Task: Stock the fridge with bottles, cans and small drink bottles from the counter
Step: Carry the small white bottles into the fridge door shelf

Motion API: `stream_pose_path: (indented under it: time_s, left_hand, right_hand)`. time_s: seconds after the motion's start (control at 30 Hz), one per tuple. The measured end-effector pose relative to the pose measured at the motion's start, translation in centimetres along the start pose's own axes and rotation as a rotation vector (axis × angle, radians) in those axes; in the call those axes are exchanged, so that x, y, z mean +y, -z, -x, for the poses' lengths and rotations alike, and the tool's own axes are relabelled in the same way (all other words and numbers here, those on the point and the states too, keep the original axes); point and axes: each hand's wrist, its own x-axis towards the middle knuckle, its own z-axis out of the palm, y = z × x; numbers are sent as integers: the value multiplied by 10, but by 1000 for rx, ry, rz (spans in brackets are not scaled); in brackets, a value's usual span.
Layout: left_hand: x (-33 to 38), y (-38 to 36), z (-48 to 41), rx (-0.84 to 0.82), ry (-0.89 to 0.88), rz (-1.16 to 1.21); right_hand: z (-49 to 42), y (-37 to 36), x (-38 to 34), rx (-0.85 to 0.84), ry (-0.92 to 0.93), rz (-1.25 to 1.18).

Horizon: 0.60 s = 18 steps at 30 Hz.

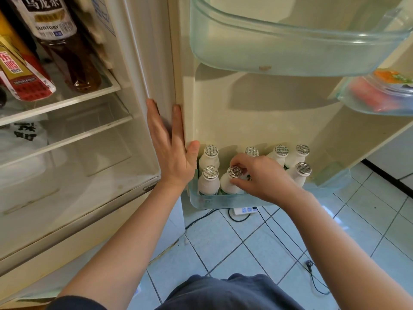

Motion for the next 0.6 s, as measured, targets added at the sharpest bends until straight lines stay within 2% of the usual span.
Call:
stream_pose_path:
  time_s: [0.17, 0.43, 0.53, 0.6]
  left_hand:
    - [0, 0, 0, 14, -10, 7]
    - [1, 0, 0, 16, -7, 1]
    - [1, 0, 0, 13, 3, -7]
    - [1, 0, 0, 13, 3, -12]
  right_hand:
    - [-1, 5, 1, -61, -3, -106]
    - [-4, 7, 1, -68, -29, -130]
    - [-4, 8, 1, -23, -46, -139]
    - [-5, 11, 1, 95, -103, -200]
